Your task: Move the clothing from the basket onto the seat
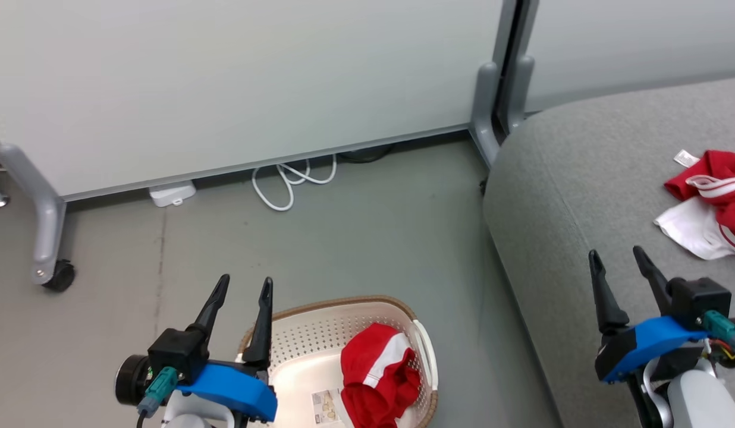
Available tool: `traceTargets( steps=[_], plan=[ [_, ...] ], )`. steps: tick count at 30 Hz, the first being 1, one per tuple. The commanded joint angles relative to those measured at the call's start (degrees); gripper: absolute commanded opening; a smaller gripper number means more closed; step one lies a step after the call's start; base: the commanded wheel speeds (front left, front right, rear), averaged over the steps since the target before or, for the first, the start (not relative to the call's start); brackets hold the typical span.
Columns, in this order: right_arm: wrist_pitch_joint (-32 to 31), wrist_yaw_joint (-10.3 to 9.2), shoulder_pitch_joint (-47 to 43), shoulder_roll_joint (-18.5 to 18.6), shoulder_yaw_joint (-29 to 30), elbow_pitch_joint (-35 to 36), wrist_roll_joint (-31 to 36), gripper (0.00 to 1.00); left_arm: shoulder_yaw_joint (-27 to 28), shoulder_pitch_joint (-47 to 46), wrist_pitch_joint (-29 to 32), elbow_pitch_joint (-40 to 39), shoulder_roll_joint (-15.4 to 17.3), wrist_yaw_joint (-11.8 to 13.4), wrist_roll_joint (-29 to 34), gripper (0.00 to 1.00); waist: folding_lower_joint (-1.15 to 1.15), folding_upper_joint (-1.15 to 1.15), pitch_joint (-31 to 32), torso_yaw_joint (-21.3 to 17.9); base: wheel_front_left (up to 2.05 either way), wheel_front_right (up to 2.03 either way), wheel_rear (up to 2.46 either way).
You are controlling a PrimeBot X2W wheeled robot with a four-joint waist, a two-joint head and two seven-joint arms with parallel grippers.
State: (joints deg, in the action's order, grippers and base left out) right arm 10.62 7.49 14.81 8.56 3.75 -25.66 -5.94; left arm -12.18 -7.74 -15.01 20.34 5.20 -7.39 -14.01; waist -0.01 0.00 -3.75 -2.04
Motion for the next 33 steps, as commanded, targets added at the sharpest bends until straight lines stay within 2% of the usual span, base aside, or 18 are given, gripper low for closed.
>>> traceTargets(
  steps=[1, 15, 33],
  plan=[
    [-0.5, 0.01, -2.2, -0.5, -0.1, 1.5, 0.1, 1.0, 0.8, 0.7, -0.2, 0.4, 0.0, -0.1, 0.4, 1.0, 0.01, 0.0, 1.3, 1.7, 0.0, 0.0, 0.0],
    [-3.5, 0.01, -10.9, -4.7, 0.0, 12.5, 1.5, 1.0, 5.8, 2.8, -0.2, 1.9, -0.4, -0.1, 0.8, 1.0, 0.01, 0.0, 4.0, 5.6, 0.0, 0.0, 0.0],
    [-3.5, 0.01, -12.5, -5.6, -2.2, 13.7, 1.7, 1.0, 7.1, 3.6, -0.3, 2.5, -0.7, -0.1, 1.2, 1.0, 0.01, 0.0, 4.3, 6.2, 0.0, 0.0, 0.0]
  ],
)
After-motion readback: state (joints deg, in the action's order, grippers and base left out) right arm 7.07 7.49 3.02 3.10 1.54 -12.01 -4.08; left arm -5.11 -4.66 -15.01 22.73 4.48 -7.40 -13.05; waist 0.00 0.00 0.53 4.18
